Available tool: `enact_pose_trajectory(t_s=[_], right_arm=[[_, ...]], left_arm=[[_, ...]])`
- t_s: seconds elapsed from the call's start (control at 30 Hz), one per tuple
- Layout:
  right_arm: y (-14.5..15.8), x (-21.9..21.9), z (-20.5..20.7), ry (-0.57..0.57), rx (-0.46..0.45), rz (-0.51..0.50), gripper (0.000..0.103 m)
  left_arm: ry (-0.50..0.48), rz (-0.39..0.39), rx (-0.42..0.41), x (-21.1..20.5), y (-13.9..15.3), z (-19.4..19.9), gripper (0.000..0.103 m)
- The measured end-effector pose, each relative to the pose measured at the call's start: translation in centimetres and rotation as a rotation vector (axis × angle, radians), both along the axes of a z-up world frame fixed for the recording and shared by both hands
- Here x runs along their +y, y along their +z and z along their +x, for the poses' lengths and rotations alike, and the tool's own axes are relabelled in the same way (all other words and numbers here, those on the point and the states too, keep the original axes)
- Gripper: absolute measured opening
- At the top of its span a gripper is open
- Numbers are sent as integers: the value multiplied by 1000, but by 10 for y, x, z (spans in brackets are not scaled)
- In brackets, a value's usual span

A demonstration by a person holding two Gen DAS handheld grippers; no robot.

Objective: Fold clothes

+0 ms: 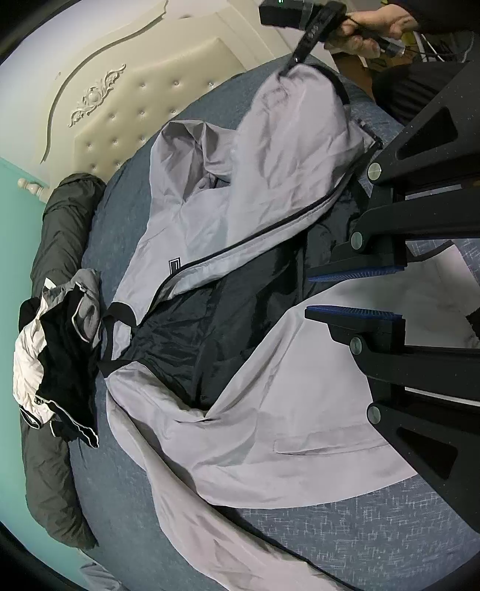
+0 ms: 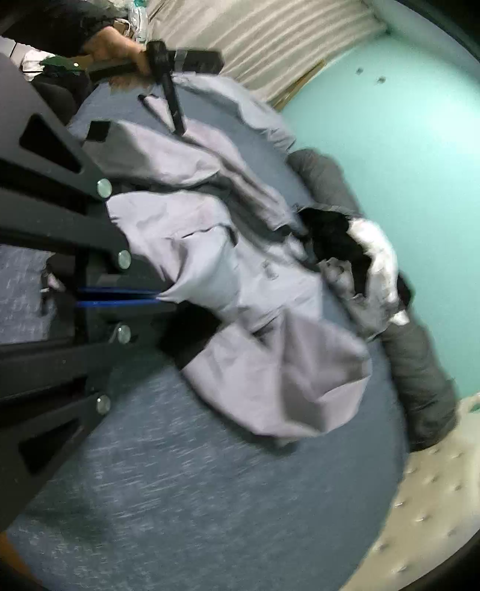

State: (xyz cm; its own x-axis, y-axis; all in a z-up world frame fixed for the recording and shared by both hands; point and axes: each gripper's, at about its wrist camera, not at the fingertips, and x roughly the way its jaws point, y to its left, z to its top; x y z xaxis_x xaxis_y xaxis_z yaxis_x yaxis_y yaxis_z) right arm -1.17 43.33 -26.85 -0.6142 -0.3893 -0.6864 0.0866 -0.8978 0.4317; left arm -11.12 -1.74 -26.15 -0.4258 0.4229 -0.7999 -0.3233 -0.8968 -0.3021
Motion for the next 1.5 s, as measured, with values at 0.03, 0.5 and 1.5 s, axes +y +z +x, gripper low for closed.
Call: enact_pose_trajectory(t_s=[0.03,0.5,1.5], right_arm=[[-4,4,-1,-18,-19,12,6],[-49,5,-4,66,-228,35,23],[-30,-66,-38,214,-294,-306,9]], left_arm=[[-1,0,0,-1,0,1,15],[-38,4,-21,16,-10,2,15],[83,-61,-165,-127,-26,16,39]])
